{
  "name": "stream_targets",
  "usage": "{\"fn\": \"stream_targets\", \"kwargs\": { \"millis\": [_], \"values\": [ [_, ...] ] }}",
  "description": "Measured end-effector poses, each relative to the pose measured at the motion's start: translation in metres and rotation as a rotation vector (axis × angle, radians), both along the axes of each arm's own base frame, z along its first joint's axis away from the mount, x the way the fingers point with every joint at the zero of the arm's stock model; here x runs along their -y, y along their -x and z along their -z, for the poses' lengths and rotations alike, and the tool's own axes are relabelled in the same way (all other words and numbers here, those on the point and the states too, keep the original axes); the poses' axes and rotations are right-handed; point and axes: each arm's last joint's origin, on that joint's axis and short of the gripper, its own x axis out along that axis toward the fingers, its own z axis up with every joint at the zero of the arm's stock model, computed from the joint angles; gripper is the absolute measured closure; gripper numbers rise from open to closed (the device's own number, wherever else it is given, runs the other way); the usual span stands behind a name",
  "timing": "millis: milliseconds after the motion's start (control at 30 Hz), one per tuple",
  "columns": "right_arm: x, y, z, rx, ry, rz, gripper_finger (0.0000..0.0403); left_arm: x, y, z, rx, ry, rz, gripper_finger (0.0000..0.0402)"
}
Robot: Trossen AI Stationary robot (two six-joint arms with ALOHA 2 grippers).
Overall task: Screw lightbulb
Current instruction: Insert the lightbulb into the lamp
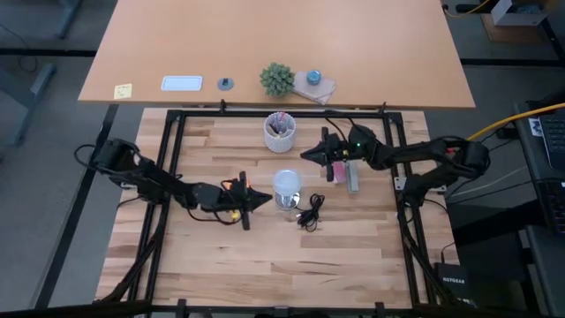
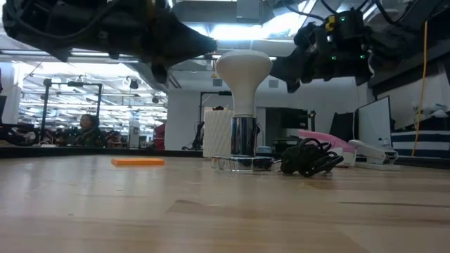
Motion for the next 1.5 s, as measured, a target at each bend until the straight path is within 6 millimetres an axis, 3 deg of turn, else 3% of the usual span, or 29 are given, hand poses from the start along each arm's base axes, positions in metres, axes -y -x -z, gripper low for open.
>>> {"fn": "stream_targets", "kwargs": {
  "millis": [233,533,700,933,1500],
  "values": [
    [-0.001,0.0,0.002,-0.019,-0.012,-0.038,0.0394,0.004,-0.014,0.003,-0.014,-0.035,0.0,0.04],
    [-0.003,0.0,0.004,-0.046,-0.023,-0.07,0.0394,0.003,-0.015,0.003,-0.015,-0.043,-0.002,0.04],
    [-0.013,-0.006,0.01,-0.054,0.032,-0.107,0.0394,0.003,-0.015,0.003,-0.016,-0.043,-0.002,0.04],
    [-0.017,-0.012,0.011,-0.046,0.12,0.031,0.0397,0.003,-0.015,0.003,-0.016,-0.043,-0.003,0.04],
    [-0.02,-0.012,0.012,-0.053,0.059,-0.076,0.04,0.001,-0.014,0.003,-0.023,-0.057,-0.073,0.04]
  ]
}}
